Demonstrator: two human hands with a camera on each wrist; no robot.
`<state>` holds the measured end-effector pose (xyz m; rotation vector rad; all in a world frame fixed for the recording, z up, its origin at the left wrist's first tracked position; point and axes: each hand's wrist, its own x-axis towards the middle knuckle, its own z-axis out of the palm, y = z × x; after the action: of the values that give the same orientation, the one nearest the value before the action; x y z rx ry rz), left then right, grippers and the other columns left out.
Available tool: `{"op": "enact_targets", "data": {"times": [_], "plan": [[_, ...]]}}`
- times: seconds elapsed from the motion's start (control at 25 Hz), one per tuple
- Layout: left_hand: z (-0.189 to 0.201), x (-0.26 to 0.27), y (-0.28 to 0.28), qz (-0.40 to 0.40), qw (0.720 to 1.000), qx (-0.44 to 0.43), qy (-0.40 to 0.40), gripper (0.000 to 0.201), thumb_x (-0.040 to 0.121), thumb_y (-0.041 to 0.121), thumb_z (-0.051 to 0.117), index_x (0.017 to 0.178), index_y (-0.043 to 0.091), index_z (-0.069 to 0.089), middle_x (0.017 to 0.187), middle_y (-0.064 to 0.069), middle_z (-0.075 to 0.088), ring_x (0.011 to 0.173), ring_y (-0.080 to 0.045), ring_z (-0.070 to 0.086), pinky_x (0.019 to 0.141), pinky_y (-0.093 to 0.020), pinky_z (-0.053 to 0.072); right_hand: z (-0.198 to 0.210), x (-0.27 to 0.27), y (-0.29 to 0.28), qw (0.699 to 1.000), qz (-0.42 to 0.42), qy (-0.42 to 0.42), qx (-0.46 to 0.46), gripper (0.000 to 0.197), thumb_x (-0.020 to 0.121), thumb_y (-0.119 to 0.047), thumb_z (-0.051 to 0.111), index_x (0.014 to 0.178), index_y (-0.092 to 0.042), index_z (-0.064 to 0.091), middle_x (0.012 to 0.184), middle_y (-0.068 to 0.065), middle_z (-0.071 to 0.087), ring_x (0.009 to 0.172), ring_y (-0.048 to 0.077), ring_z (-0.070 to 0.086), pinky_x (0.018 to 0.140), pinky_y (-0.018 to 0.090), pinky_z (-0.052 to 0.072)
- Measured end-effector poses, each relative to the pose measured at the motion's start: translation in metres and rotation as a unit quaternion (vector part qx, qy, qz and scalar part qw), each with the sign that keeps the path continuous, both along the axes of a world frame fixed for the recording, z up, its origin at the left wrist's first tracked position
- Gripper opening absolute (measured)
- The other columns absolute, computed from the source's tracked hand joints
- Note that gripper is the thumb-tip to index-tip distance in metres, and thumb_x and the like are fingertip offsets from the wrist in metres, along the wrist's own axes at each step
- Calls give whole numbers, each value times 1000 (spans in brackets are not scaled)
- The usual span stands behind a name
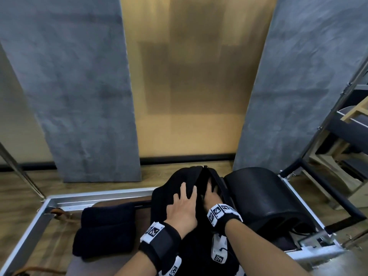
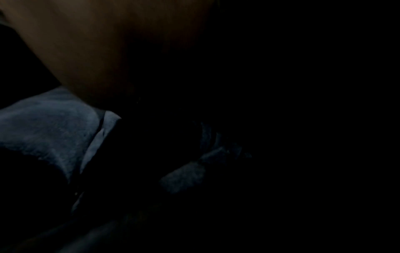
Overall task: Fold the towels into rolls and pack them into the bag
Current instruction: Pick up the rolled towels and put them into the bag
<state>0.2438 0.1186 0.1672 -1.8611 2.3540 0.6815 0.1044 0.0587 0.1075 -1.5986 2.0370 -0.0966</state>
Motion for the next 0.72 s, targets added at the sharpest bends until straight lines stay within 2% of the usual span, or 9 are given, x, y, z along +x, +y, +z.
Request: {"op": "enact_targets", "data": {"times": [0.12,0.2,0.28,0.36,0.4,0.48,0.56,0.64,0.72], "plan": [[-3,6,11,5,999,27,26,103,93,7,60,167,37,-4,173,-8,-21,151,-38,21,100,-44,49,9,1,2,999,3,18,32,88,110,-31,45,162,-19,-24,170,30,-3,148,43,39,112,43,41],[-6,13,13,8,997,21,73,97,96,9,54,167,37,-4,174,-7,-18,154,-37,18,105,-45,49,28,1,-1,998,9,40,57,89,108,-39,47,163,-21,-21,171,27,5,144,41,45,112,43,43],[-12,21,15,8,990,-5,141,88,101,16,52,169,36,0,174,-2,-13,156,-33,17,109,-40,47,59,5,-4,994,33,80,60,78,106,-42,49,167,-19,6,166,25,28,142,40,47,113,44,45],[-18,35,19,39,972,-30,229,73,105,30,54,167,34,16,172,5,0,155,-23,23,110,-30,40,96,16,-4,992,67,106,9,50,102,-39,50,144,-13,51,145,20,56,129,40,58,104,43,51],[-21,44,21,70,958,-40,274,63,105,36,57,162,31,31,168,6,12,150,-18,31,110,-28,39,112,26,-3,991,78,101,-29,39,100,-38,51,128,-12,62,134,17,63,122,39,61,100,42,53],[-33,71,22,150,921,-56,355,40,101,41,67,136,24,56,147,6,39,132,-11,49,109,-29,43,134,59,3,988,104,65,-90,31,98,-37,52,105,-12,69,119,16,68,114,39,64,95,41,54],[-50,102,26,232,868,-59,435,22,100,34,71,115,18,67,126,1,58,117,-13,61,104,-29,49,138,96,15,982,151,38,-103,25,96,-36,54,90,-16,69,110,16,71,108,40,66,92,39,54],[-73,137,35,311,822,-71,472,11,103,25,68,105,16,71,110,-4,71,107,-16,68,92,-22,53,123,136,27,976,196,36,-91,23,96,-34,55,91,-17,70,109,15,72,107,40,67,89,39,53],[-96,168,49,379,788,-76,479,9,103,21,67,98,19,73,97,-2,75,99,-18,71,81,-20,52,99,169,35,967,236,58,-80,22,97,-32,57,103,-15,69,116,14,69,111,40,65,90,40,52]]}}
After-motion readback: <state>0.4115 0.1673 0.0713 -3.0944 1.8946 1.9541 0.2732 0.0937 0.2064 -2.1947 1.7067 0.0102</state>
